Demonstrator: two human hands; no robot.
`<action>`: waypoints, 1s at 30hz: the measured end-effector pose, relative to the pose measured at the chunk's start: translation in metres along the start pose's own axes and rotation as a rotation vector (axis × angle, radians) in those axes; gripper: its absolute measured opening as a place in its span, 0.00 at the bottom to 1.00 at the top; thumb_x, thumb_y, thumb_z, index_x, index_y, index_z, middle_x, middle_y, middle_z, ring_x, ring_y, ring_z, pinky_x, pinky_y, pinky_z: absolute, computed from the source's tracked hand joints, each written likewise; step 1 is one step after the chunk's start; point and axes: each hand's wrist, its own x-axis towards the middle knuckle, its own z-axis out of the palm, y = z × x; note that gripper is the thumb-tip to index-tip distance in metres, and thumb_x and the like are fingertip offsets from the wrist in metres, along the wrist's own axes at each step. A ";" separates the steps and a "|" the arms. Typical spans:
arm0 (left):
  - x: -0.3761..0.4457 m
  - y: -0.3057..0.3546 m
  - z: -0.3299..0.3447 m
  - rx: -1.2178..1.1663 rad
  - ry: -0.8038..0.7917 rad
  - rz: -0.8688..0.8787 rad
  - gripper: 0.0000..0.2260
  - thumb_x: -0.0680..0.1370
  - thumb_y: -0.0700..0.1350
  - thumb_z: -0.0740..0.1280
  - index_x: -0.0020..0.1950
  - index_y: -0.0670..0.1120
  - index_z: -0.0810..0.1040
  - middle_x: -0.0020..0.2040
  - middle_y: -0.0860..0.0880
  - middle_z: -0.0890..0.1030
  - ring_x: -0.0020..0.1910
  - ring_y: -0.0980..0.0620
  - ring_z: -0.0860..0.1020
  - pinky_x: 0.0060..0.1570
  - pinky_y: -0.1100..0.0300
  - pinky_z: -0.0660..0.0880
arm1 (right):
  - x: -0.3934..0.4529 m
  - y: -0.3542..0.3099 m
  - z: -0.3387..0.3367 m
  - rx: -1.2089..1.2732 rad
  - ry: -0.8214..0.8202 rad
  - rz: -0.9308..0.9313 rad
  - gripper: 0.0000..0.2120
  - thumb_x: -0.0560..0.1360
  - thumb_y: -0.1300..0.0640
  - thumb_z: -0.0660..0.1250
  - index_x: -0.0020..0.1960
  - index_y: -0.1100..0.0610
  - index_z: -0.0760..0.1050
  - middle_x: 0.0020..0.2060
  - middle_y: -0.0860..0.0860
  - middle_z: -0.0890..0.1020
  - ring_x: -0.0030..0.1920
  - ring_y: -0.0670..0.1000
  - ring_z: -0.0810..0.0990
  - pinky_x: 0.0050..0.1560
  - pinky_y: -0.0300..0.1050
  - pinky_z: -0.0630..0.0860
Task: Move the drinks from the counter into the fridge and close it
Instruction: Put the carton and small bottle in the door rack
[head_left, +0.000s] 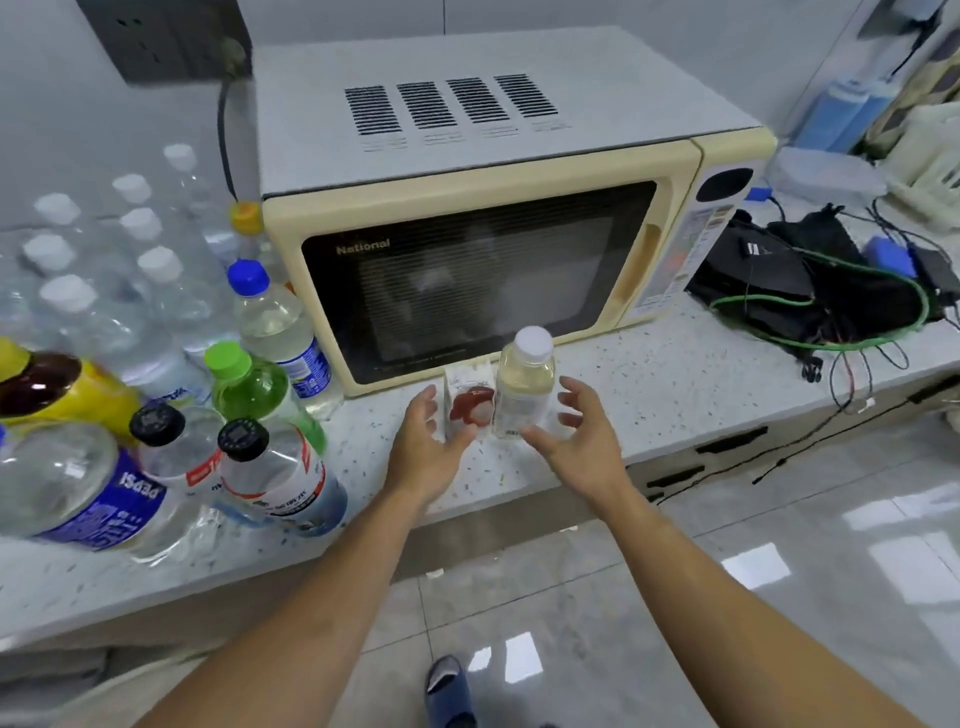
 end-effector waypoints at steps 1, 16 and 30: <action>0.004 0.002 0.001 -0.011 -0.008 0.000 0.33 0.75 0.51 0.73 0.76 0.55 0.61 0.76 0.50 0.67 0.72 0.47 0.69 0.68 0.49 0.69 | 0.009 -0.001 0.002 0.000 -0.017 -0.018 0.40 0.66 0.44 0.79 0.72 0.45 0.64 0.65 0.41 0.72 0.61 0.46 0.74 0.58 0.41 0.74; -0.011 0.007 0.004 0.004 0.109 -0.077 0.11 0.73 0.59 0.72 0.49 0.63 0.72 0.45 0.68 0.73 0.45 0.64 0.74 0.39 0.70 0.67 | 0.053 -0.001 0.005 0.122 -0.310 -0.072 0.35 0.69 0.53 0.79 0.69 0.47 0.64 0.65 0.47 0.74 0.65 0.50 0.73 0.66 0.48 0.73; -0.167 -0.051 -0.025 -1.139 0.296 -0.414 0.21 0.74 0.65 0.61 0.55 0.53 0.83 0.53 0.45 0.86 0.48 0.43 0.85 0.50 0.37 0.80 | -0.042 0.002 0.020 0.594 -0.521 0.164 0.18 0.73 0.57 0.74 0.61 0.56 0.76 0.53 0.54 0.85 0.55 0.56 0.84 0.56 0.57 0.81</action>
